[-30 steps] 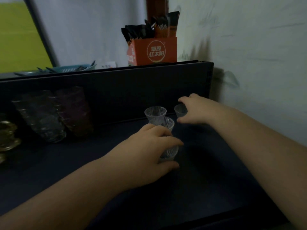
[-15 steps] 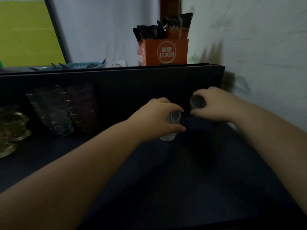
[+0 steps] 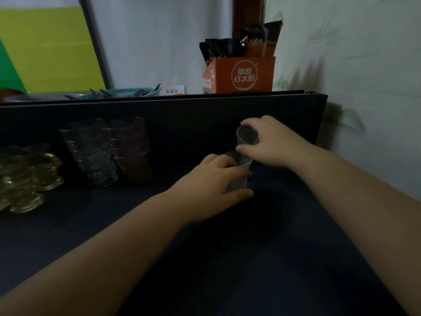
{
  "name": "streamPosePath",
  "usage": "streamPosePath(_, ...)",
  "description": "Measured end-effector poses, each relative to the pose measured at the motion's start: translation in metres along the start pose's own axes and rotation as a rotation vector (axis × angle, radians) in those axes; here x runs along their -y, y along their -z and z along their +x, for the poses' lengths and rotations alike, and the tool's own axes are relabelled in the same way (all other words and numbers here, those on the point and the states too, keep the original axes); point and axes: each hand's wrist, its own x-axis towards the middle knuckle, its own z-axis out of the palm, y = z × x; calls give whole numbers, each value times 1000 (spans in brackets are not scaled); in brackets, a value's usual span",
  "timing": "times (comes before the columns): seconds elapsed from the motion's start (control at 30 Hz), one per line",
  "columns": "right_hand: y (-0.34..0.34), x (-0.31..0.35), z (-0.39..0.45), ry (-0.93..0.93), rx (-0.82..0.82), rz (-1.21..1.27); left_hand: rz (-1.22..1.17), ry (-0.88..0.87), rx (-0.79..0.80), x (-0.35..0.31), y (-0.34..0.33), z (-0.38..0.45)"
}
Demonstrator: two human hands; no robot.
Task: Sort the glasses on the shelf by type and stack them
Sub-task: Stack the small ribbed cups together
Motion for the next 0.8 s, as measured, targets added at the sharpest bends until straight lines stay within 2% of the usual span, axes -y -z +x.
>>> streamPosePath(0.2, -26, 10, 12, -18, 141, -54, 74, 67, -43, 26, 4, -17)
streamPosePath(0.37, -42, 12, 12, -89, 262, -127, 145, 155, -18, 50, 10, -14)
streamPosePath(0.63, -46, 13, 3, -65, 290, -125, 283, 286, 34, 83, 16, 1)
streamPosePath(0.8, -48, 14, -4, -39, 239, -81, 329, 311, 40, 95, 17, 4)
